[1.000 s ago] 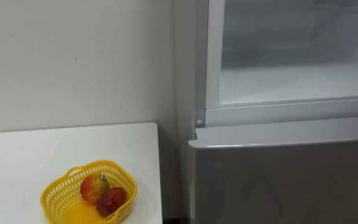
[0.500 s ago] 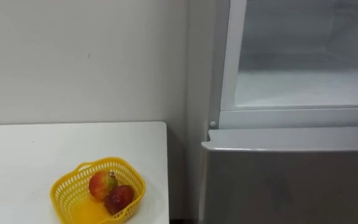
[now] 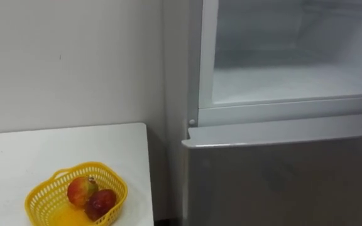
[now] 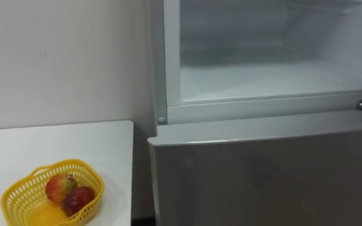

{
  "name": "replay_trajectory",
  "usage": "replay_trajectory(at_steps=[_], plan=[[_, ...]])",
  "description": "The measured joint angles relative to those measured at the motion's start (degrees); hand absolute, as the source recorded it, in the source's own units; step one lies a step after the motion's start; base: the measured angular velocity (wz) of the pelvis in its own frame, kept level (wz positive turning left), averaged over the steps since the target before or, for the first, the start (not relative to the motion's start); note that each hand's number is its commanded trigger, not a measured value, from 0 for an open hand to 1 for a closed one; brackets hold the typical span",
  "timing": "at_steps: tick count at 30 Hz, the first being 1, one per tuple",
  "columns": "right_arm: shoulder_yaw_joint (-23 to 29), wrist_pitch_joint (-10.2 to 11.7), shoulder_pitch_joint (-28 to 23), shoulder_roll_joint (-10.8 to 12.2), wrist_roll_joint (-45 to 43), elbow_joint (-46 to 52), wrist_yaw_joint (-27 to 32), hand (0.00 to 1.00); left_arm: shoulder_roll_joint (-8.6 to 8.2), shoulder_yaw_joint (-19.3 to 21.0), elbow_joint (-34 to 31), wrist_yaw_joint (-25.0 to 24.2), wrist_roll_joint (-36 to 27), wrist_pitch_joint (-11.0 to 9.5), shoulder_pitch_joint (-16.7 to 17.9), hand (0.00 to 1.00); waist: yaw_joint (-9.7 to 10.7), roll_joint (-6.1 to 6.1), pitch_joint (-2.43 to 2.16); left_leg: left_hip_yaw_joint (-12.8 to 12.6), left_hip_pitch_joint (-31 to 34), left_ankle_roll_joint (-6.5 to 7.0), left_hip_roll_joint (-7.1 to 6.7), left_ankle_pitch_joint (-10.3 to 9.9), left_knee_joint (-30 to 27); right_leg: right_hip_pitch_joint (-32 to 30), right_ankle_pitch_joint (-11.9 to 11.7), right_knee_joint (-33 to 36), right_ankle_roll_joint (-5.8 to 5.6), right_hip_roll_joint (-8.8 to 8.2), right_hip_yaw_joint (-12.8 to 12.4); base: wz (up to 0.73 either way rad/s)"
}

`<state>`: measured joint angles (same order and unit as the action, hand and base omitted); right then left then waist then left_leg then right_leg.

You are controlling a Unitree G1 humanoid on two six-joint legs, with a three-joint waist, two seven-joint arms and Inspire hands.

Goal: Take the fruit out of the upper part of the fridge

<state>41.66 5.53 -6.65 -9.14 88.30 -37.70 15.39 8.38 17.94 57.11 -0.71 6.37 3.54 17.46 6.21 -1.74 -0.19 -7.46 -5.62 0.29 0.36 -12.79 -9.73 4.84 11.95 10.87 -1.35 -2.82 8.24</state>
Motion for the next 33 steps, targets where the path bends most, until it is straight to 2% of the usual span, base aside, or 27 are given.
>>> replay_trajectory(at_steps=[2,4,12,15,20,23,30,33], plan=[[-0.04,0.18,0.17,-0.07,1.00,3.19,-2.63,0.00,-0.06,0.11,-0.52,0.00,0.06,-0.05,0.06,0.00,-0.32,-0.31,-0.24,0.03,-0.04,0.00,0.04,0.00,-0.05,0.12,-0.01,-0.09,0.02,0.04,0.06,0.02],[-0.08,0.09,0.39,-0.03,1.80,5.02,-4.15,0.00,-0.11,0.11,-0.46,-0.09,0.05,-0.04,0.11,0.00,-0.40,-0.18,-0.29,0.02,-0.03,0.00,0.04,0.00,-0.04,0.15,-0.02,-0.08,0.03,0.03,0.06,0.00],[-2.24,0.65,0.34,-0.01,2.71,15.02,-14.43,0.00,-0.18,0.04,-0.28,-1.26,-1.29,-0.30,0.66,0.00,-0.20,0.44,-0.19,-0.34,-0.06,-0.01,0.17,-0.01,-0.01,0.03,-0.07,-0.04,0.11,0.08,-0.20,-0.01],[-2.31,0.67,0.34,-0.01,2.63,18.39,-16.43,0.00,-0.21,0.08,-0.36,-1.32,-1.14,-0.58,0.58,0.00,-0.36,0.68,-0.17,-0.41,0.01,-0.02,0.16,-0.01,0.02,-0.08,-0.09,-0.01,0.11,0.06,-0.22,0.00],[-2.46,0.77,0.48,-0.12,2.26,26.60,-19.68,0.00,-0.21,0.09,0.34,-1.31,-1.19,-2.16,0.57,0.00,-0.36,1.28,-0.16,-0.55,-0.01,-0.02,0.22,-0.02,0.00,-0.04,-0.23,0.00,0.16,0.12,-0.19,0.00],[-2.29,0.80,0.92,-0.36,2.12,27.66,-21.72,0.00,-0.23,0.09,0.85,-1.30,-1.21,-2.47,0.62,0.00,-0.20,1.26,-0.16,-0.55,0.00,-0.02,0.26,-0.02,-0.01,0.02,-0.26,0.00,0.19,0.16,-0.21,0.00],[-1.94,0.63,1.14,-3.56,1.97,27.67,-22.99,0.00,-0.39,0.09,0.90,-1.18,-1.18,-2.72,1.82,0.00,0.06,1.55,-0.25,-0.59,-0.02,-0.02,0.29,-0.02,0.00,0.02,-0.29,0.02,0.18,0.18,-0.20,0.00],[-1.90,0.63,1.08,-4.20,1.76,27.68,-23.18,0.00,-0.40,0.09,0.90,-1.17,-1.17,-2.72,2.02,0.00,0.20,1.52,-0.25,-0.57,-0.02,-0.02,0.31,-0.02,-0.01,0.04,-0.30,0.01,0.20,0.19,-0.11,0.00]])
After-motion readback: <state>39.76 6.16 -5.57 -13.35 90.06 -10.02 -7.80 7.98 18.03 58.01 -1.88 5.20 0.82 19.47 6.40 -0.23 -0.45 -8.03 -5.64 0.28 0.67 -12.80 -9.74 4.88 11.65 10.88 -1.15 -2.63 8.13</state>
